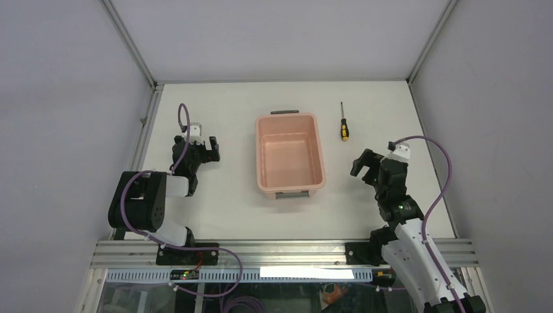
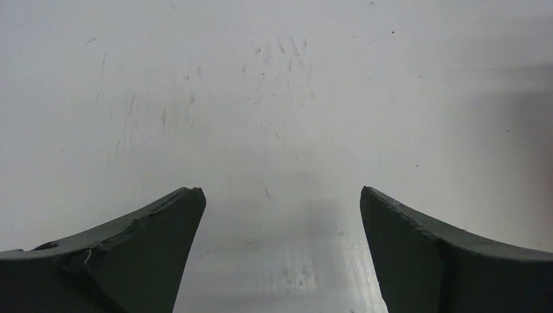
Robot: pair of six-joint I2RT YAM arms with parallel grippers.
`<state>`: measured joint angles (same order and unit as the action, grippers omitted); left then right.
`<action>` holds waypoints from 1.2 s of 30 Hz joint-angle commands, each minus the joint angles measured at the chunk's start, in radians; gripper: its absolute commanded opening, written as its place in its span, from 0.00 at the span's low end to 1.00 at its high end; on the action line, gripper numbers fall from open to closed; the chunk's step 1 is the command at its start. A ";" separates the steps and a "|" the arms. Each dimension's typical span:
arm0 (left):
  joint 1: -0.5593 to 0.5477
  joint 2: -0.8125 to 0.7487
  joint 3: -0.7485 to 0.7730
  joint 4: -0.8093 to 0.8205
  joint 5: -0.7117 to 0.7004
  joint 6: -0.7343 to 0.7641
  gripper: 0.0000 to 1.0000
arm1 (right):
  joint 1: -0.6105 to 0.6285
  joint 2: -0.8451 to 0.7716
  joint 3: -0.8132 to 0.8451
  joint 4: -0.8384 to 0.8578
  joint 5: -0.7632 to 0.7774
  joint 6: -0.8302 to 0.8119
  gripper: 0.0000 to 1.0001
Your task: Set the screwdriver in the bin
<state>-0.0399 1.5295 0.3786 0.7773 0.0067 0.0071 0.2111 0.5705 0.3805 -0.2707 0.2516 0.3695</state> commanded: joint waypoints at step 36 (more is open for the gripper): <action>-0.006 -0.022 0.005 0.027 0.009 -0.016 0.99 | -0.054 1.533 1.387 -0.450 -0.104 -0.218 0.92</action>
<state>-0.0399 1.5295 0.3786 0.7769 0.0067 0.0067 0.1699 2.0388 1.6756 -0.6174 0.1650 0.1806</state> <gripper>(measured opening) 0.992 0.952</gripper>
